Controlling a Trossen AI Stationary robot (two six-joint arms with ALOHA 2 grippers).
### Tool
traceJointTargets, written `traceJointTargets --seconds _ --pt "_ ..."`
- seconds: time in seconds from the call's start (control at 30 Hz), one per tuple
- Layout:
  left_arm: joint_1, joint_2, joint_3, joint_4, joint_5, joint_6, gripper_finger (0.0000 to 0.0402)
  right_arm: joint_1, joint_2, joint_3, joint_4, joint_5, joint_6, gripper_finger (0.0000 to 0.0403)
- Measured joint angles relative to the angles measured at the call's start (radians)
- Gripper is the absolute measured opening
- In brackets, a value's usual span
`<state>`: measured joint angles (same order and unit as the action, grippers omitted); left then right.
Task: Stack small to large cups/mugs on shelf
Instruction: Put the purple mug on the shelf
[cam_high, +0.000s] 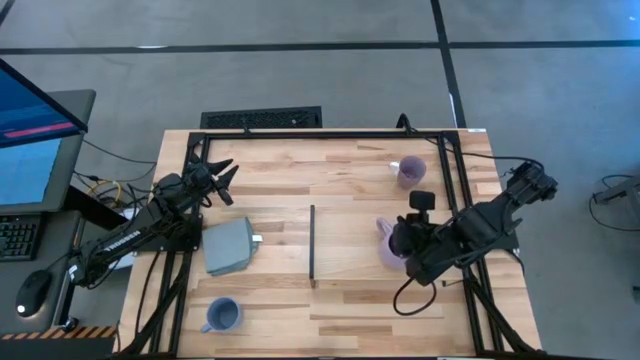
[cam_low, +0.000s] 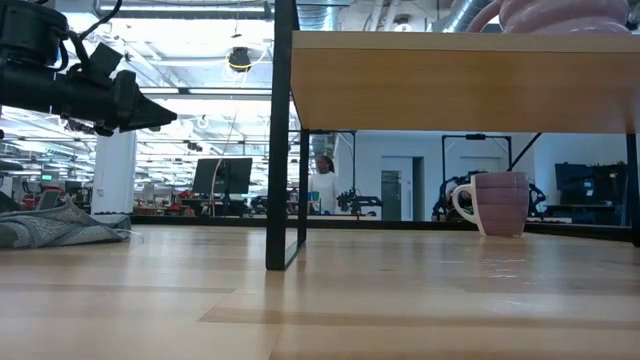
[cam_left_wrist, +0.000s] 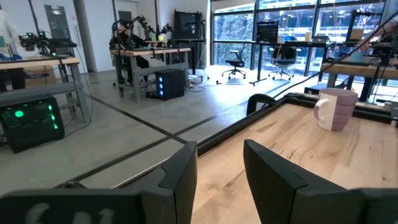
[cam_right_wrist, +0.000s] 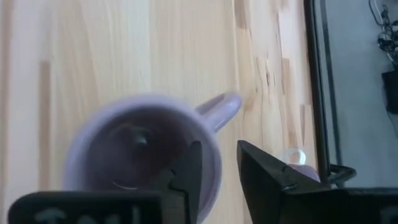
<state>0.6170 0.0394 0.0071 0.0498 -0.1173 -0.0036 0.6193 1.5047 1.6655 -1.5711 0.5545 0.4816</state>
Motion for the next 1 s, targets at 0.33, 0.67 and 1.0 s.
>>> traceJointTargets --seconds 0.33,0.67,1.0 --pt "0.000 0.000 0.000 0.000 0.000 0.000 0.0121 0.002 -0.001 0.156 0.002 -0.058 0.083 0.0139" --pt "0.000 0.000 0.000 0.000 0.000 0.001 0.0121 0.002 0.008 0.163 0.175 -0.177 0.160 0.0132" --pt "0.000 0.000 0.000 -0.001 0.001 0.001 0.0121 -0.001 0.082 0.162 0.228 -0.216 0.265 0.0134"
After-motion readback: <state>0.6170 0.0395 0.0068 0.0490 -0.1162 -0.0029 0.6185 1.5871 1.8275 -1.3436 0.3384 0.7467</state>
